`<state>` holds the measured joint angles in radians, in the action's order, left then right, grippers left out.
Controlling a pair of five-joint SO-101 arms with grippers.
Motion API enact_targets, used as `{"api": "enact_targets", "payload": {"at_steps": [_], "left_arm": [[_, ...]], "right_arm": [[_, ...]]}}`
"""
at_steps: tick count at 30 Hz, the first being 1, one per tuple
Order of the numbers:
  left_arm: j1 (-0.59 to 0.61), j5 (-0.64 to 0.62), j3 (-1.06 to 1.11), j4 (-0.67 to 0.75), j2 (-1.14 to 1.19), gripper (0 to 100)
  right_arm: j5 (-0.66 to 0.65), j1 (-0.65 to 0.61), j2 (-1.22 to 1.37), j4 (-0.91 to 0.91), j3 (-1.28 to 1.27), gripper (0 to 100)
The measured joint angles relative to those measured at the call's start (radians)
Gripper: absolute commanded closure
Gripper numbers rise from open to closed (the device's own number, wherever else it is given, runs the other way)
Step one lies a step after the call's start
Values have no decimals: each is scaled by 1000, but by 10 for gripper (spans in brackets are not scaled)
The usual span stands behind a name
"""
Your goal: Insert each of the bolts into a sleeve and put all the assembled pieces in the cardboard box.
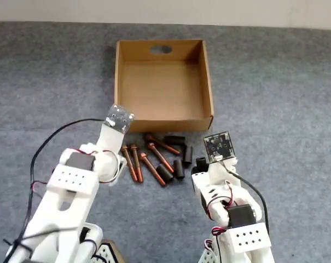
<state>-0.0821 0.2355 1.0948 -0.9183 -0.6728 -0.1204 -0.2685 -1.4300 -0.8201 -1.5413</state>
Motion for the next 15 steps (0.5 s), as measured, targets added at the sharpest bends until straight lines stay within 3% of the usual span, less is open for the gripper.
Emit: {"api": "enact_targets", "payload": {"at_steps": [10,15], "left_arm": [[-9,-298,-3,173,61,818],[-11,-353,-3,183,61,818]], "right_arm": [[0,0,0,0,0,992],[0,0,0,0,0,992]]}}
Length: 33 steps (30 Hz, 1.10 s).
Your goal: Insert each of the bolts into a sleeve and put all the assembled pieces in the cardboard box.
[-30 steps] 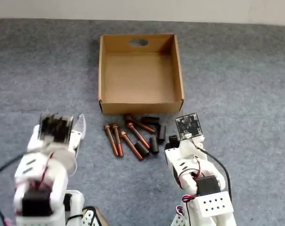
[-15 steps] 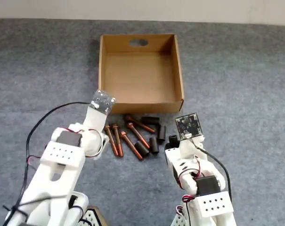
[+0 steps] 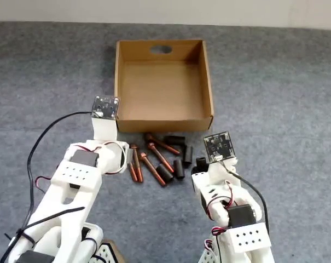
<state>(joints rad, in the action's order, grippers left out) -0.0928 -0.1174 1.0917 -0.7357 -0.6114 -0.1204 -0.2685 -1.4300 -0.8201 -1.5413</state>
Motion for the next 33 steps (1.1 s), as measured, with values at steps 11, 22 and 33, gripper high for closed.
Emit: {"api": "enact_targets", "payload": {"at_steps": [11,22,33], "left_arm": [[0,-5,-18,44,149,818],[0,-6,-163,58,388,822],[-2,-9,-216,-68,410,970]], "right_arm": [[0,0,0,0,0,992],[0,3,-9,0,-26,992],[0,3,-9,0,-26,992]]}}
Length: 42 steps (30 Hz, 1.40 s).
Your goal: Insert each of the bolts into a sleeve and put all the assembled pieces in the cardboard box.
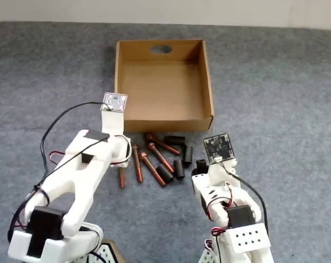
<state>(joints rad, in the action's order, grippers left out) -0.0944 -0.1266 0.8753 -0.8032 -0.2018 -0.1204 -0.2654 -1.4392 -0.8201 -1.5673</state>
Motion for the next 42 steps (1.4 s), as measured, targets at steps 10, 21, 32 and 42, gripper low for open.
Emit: {"api": "enact_targets", "payload": {"at_steps": [10,21,32,42], "left_arm": [[2,178,-3,-57,-2,966],[3,247,-6,-129,2,780],[-5,249,-6,-152,6,965],[-80,256,-23,-141,9,992]], "right_arm": [[0,0,0,0,0,992],[0,0,0,0,0,992],[0,0,0,0,0,992],[3,0,0,0,0,992]]}}
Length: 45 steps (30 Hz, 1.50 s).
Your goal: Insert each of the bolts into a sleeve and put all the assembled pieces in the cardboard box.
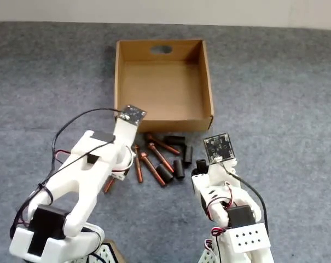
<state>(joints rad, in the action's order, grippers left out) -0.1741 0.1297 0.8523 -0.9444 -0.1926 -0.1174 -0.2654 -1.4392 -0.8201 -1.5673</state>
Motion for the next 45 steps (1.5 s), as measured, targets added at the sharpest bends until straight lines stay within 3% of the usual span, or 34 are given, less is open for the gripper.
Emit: {"api": "enact_targets", "payload": {"at_steps": [4,11,14,21,30,34,38,45], "left_arm": [[-23,-2,-98,-61,2,992],[-28,-2,-390,-425,2,992],[-29,-2,-482,-512,2,993],[-28,-2,-535,-543,2,993],[-29,-2,-534,-543,-123,993],[-29,-2,-407,-448,-331,993],[-43,-51,-170,-249,-575,993],[-38,-468,181,115,-1037,993]], "right_arm": [[0,0,0,0,34,992],[0,0,0,12,150,990],[0,-11,0,91,152,990],[0,-117,0,364,46,991],[44,-127,0,391,34,991],[144,-127,0,391,34,991],[164,-127,0,391,34,991],[170,-127,-60,275,41,991]]}}
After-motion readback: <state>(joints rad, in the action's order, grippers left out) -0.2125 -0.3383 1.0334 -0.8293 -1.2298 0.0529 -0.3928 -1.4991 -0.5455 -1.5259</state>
